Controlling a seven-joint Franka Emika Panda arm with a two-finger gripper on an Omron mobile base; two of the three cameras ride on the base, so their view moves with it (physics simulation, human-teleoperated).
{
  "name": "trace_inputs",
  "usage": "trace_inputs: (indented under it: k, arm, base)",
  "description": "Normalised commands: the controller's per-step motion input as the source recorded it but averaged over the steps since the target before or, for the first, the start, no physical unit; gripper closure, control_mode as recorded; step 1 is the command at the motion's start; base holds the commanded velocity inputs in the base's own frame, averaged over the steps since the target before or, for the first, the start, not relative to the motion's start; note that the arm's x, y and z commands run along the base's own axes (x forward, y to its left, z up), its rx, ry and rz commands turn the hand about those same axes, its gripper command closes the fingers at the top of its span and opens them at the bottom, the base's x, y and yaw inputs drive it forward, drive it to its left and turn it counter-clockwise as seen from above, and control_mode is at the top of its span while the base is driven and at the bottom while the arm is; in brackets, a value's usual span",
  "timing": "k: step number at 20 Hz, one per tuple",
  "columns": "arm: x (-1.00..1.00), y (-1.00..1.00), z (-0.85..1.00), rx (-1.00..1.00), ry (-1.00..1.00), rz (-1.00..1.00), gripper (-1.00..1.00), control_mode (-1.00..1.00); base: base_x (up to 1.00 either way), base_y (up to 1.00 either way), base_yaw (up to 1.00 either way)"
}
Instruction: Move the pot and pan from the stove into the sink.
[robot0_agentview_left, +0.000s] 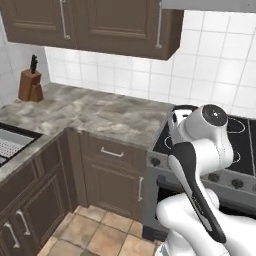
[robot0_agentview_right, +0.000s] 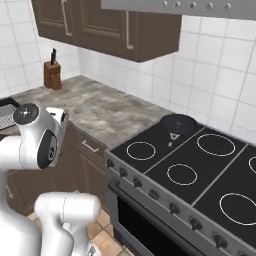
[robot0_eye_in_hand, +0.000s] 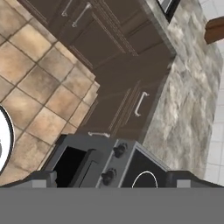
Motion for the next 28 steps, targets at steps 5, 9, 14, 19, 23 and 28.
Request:
trace_inputs:
  k: [5,9,14,19,23,28]
  arm:
    - [0.0,0.0,0.0,0.0,0.0,0.0,-1.0,1.0]
    - [0.0,0.0,0.0,0.0,0.0,0.0,-1.0,1.0]
    - [0.0,0.0,0.0,0.0,0.0,0.0,-1.0,1.0]
    - [0.0,0.0,0.0,0.0,0.0,0.0,-1.0,1.0]
    - [0.0,0.0,0.0,0.0,0.0,0.0,-1.0,1.0]
    - [0.0,0.0,0.0,0.0,0.0,0.0,-1.0,1.0]
  base:
    - [0.02,-0.22,-0.46]
    - [0.04,-0.21,-0.46]
    - [0.04,-0.23,-0.46]
    - [0.05,-0.24,-0.45]
    - [0.02,-0.29,-0.42]
    - [0.0,-0.34,-0.37]
